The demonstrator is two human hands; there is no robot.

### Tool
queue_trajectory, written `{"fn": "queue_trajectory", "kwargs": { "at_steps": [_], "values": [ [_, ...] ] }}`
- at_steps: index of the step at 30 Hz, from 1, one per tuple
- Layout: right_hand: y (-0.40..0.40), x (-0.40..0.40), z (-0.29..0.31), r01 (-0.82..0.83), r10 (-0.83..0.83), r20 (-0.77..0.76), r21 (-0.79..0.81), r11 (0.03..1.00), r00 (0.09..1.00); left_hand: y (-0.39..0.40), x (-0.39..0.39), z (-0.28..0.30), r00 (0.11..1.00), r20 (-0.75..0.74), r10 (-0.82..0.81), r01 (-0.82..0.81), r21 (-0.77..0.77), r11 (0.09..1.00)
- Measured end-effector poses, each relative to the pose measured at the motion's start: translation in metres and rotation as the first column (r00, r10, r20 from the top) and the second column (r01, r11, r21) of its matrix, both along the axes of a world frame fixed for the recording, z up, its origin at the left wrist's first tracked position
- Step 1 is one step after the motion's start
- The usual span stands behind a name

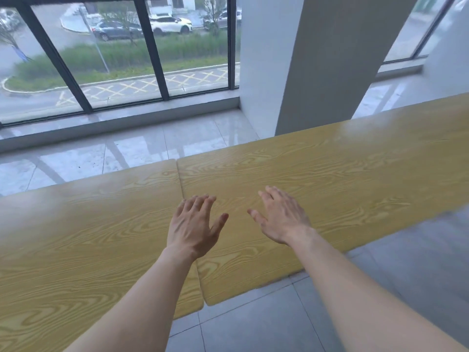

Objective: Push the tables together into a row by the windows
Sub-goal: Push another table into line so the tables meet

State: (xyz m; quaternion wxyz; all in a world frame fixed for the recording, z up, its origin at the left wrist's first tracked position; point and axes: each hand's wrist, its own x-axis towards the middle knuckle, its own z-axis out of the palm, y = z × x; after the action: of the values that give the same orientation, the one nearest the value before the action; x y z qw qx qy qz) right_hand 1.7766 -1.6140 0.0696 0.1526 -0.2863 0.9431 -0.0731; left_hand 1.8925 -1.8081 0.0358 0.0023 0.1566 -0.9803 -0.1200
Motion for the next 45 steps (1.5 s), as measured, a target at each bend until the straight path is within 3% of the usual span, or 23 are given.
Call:
{"fn": "queue_trajectory", "kwargs": {
  "at_steps": [9,17,23,35,45],
  "values": [
    [0.247,-0.066,0.034,0.264,-0.265,-0.077,-0.012,0.964,0.961,0.223,-0.119,0.027,0.959,-0.074,-0.275,0.276,0.007,0.961],
    [0.451,-0.117,0.037,0.535,-0.531,-0.128,-0.001,0.845,0.838,0.416,-0.240,0.031,0.825,-0.118,-0.552,0.556,0.004,0.831],
    [0.574,-0.183,0.024,0.647,-0.635,-0.154,0.038,0.762,0.757,0.542,-0.341,0.009,0.751,-0.119,-0.649,0.656,0.030,0.754],
    [0.759,-0.360,0.005,0.685,-0.679,-0.095,0.096,0.722,0.728,0.731,-0.526,-0.023,0.750,-0.058,-0.659,0.661,0.110,0.742],
    [0.863,-0.551,-0.024,0.505,-0.505,-0.015,0.067,0.861,0.863,0.827,-0.664,-0.046,0.885,0.000,-0.465,0.463,0.090,0.882]
  ]
}}
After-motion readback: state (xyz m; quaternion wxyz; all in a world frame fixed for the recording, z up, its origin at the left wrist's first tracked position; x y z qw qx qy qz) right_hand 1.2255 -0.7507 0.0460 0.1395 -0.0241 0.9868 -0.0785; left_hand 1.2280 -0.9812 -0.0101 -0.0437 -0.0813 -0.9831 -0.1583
